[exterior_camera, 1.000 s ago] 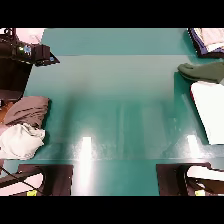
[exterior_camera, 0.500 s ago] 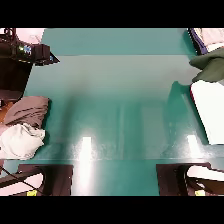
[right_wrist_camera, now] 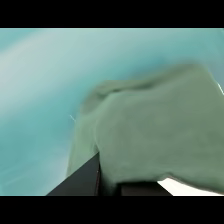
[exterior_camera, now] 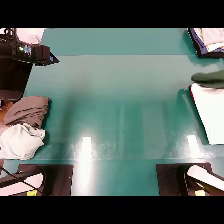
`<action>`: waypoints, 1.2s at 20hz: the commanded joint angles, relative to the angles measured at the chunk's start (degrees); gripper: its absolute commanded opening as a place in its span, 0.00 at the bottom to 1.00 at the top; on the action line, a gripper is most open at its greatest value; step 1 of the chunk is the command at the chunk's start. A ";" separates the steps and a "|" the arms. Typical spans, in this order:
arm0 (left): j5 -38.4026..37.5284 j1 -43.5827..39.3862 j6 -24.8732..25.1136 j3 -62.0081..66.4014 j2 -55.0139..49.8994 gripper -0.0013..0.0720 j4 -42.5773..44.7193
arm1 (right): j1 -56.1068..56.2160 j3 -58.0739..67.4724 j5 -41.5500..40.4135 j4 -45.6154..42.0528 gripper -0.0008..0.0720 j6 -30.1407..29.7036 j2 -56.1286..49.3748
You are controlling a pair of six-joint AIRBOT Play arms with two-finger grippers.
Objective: Fold the shirts.
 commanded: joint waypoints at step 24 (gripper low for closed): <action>2.49 0.00 1.97 0.00 0.00 0.05 -0.20 | -3.37 -24.02 5.49 -4.35 0.63 9.55 13.92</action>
